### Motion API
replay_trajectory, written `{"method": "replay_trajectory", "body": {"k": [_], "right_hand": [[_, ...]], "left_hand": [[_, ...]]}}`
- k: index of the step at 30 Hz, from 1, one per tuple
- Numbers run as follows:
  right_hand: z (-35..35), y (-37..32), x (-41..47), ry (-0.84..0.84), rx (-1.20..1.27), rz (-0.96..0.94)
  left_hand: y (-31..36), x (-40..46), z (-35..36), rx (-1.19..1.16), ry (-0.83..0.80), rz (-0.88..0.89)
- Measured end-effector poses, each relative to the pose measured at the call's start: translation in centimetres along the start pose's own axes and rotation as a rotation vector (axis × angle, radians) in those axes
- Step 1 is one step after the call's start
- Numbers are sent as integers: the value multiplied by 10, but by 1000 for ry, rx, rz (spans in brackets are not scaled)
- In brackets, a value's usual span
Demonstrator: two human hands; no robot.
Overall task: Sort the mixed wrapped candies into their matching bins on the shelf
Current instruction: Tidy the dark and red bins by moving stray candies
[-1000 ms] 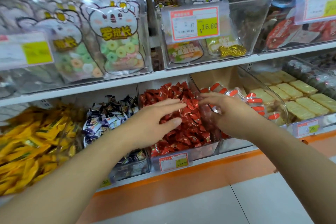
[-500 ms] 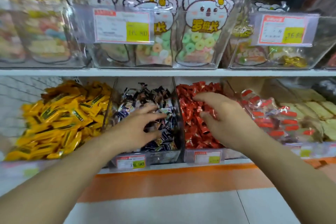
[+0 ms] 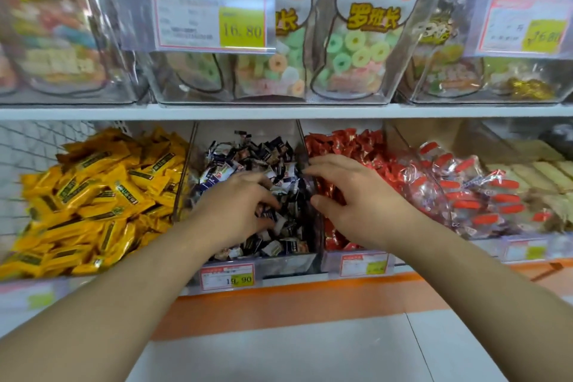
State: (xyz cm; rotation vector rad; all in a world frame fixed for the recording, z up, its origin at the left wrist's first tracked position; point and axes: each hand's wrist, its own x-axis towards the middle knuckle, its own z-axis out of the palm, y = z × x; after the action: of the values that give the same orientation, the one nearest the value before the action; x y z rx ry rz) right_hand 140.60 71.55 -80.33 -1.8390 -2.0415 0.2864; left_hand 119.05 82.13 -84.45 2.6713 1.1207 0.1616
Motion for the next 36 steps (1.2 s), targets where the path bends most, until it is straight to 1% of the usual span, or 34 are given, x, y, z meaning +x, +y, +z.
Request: {"method": "replay_trajectory", "body": {"k": [7, 11, 15, 17, 18, 19, 21, 27, 31, 36], "right_hand": [[-2, 4, -5, -20, 26, 6], [-4, 4, -6, -37, 51, 31], [-4, 2, -6, -40, 61, 40], [-4, 2, -6, -42, 77, 50], [-3, 2, -6, -41, 83, 53], [-2, 2, -6, -38, 87, 55], [-1, 1, -6, -31, 92, 56], [-2, 2, -6, -53, 104, 53], [-3, 3, -7, -58, 100, 45], [-4, 5, -8, -61, 95, 38]], "left_hand": [[-7, -4, -10, 7, 185, -149], [0, -3, -21, -150, 241, -154], [8, -1, -19, -185, 175, -57], [11, 1, -10, -227, 58, 15], [14, 2, -3, -204, -19, 45], [17, 3, 3, -133, -91, 73], [21, 6, 11, 16, -170, 98], [13, 10, 9, 113, -106, 44], [6, 8, 8, 61, -36, 7], [2, 4, -1, 12, 11, -83]]}}
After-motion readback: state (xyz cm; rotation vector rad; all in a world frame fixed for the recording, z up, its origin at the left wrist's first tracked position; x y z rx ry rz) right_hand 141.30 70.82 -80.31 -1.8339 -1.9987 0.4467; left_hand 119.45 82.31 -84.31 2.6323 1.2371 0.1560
